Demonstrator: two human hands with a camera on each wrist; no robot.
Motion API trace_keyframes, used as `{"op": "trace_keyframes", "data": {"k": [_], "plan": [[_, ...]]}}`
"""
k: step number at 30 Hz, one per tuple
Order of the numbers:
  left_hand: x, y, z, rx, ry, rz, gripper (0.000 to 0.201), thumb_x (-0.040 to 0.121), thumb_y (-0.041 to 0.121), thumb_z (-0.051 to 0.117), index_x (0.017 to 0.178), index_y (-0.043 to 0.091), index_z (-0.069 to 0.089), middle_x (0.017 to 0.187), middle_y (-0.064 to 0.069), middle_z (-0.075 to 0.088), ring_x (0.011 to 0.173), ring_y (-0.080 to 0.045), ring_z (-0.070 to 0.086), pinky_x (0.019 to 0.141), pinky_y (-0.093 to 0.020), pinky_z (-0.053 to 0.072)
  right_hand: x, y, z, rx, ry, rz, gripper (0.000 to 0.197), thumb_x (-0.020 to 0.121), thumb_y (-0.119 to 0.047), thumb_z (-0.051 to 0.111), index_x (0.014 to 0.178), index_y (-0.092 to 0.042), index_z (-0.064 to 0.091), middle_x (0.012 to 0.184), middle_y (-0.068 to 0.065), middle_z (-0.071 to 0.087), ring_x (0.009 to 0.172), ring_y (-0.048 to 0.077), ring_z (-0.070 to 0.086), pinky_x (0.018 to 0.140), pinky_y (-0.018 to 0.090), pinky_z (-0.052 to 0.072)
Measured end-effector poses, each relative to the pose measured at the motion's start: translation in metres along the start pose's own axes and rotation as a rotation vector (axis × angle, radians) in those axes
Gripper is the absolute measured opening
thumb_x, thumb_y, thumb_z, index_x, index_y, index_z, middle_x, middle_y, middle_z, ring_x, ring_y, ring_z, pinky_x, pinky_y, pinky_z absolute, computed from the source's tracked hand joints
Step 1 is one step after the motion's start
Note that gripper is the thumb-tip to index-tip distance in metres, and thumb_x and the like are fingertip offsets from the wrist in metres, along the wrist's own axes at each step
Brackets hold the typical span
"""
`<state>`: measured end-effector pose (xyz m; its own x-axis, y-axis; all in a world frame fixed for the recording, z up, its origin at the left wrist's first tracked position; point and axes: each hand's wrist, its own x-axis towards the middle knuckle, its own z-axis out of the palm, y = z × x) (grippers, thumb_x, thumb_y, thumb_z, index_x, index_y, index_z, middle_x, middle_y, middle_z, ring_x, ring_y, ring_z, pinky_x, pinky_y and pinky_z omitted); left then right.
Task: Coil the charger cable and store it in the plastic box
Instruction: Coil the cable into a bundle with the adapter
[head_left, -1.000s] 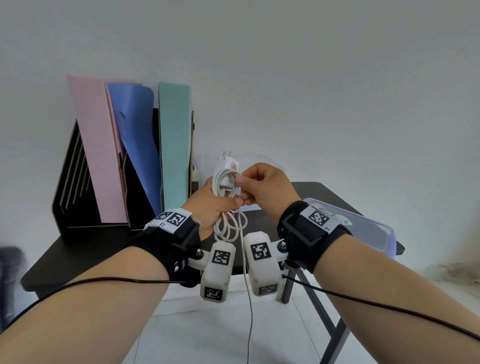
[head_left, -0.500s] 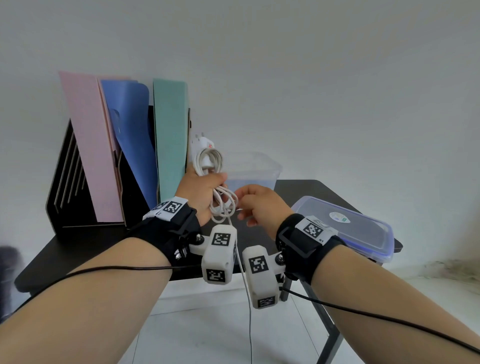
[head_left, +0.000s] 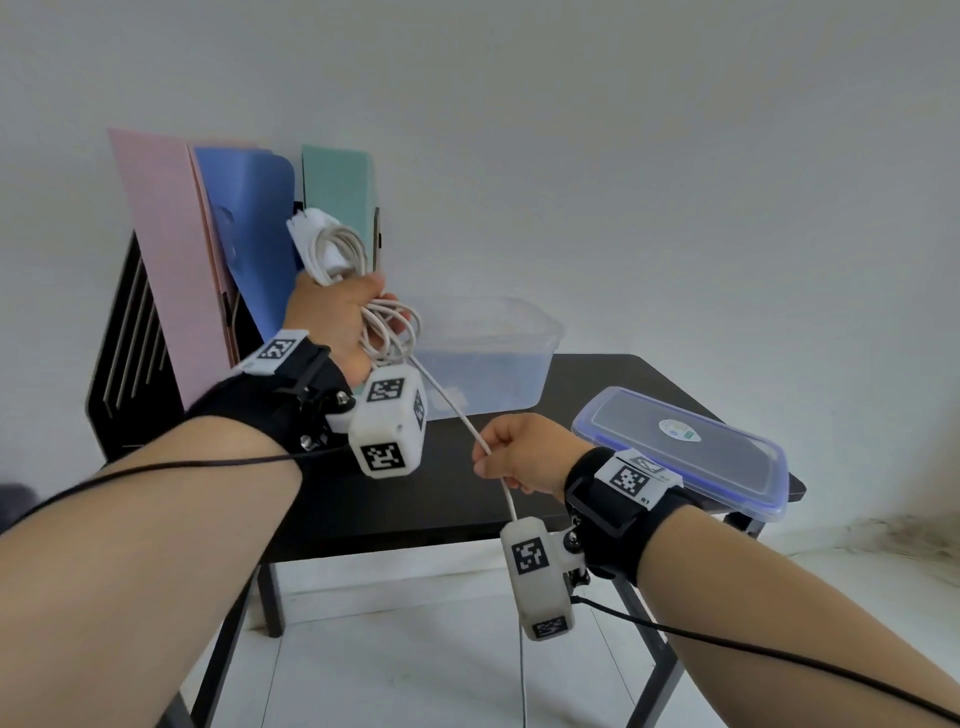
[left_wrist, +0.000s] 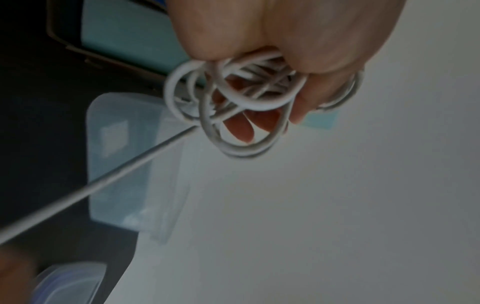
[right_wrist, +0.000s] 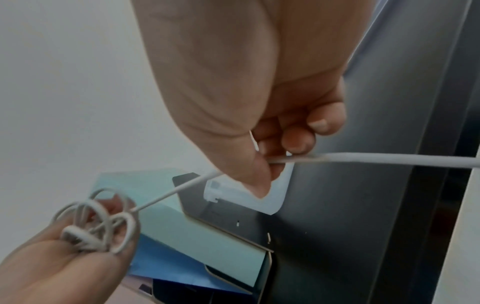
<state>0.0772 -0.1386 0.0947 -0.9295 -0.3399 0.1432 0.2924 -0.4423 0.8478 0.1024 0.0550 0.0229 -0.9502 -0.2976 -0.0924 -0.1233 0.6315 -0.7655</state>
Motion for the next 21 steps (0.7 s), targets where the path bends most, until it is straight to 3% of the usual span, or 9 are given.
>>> {"op": "trace_keyframes", "data": {"k": [4,9,13,18,21], "plan": [[0.012,0.016,-0.01,-0.017,0.009,0.039,0.02,0.085,-0.005,0.054,0.071,0.008,0.049,0.062,-0.009,0.044,0.047,-0.02,0.052,0.055,-0.03,0.049,0.002,0.007,-0.007,0.015,0.083,-0.032,0.013,0.084,-0.012,0.065,0.074,-0.019,0.059,0.059,-0.005,0.055,0.052,0.008,0.05,0.053,0.016,0.041],[0.017,0.02,-0.023,0.071,0.038,0.093,0.02,0.086,-0.004,0.054,0.071,0.009,0.05,0.057,-0.008,0.049,0.04,-0.015,0.052,0.047,-0.025,0.048,0.007,0.006,-0.014,0.048,0.318,-0.126,0.014,0.086,-0.014,0.063,0.074,-0.019,0.058,0.06,-0.006,0.056,0.055,0.01,0.052,0.062,0.021,0.046],[0.018,0.01,-0.033,0.238,0.044,0.088,0.013,0.083,-0.001,0.058,0.074,0.006,0.052,0.046,-0.006,0.052,0.032,-0.015,0.05,0.04,-0.022,0.044,0.01,0.0,-0.022,0.094,0.485,-0.182,0.005,0.087,-0.017,0.062,0.082,-0.018,0.063,0.066,-0.011,0.056,0.06,0.005,0.05,0.064,0.02,0.042],[0.015,-0.009,-0.038,0.267,-0.041,-0.038,0.016,0.082,-0.003,0.06,0.081,0.009,0.049,0.054,-0.007,0.045,0.036,-0.013,0.047,0.039,-0.02,0.04,0.011,-0.013,-0.03,0.17,0.514,-0.212,0.006,0.085,-0.018,0.064,0.08,-0.021,0.064,0.067,-0.013,0.058,0.061,0.004,0.052,0.066,0.021,0.042],[0.008,-0.016,-0.033,0.304,-0.103,-0.071,0.018,0.084,0.0,0.06,0.073,0.011,0.051,0.053,-0.004,0.047,0.037,-0.012,0.046,0.038,-0.02,0.04,0.01,-0.02,-0.031,0.189,0.506,-0.235,0.007,0.084,-0.018,0.066,0.078,-0.021,0.067,0.066,-0.011,0.06,0.06,0.004,0.053,0.067,0.023,0.046]]}}
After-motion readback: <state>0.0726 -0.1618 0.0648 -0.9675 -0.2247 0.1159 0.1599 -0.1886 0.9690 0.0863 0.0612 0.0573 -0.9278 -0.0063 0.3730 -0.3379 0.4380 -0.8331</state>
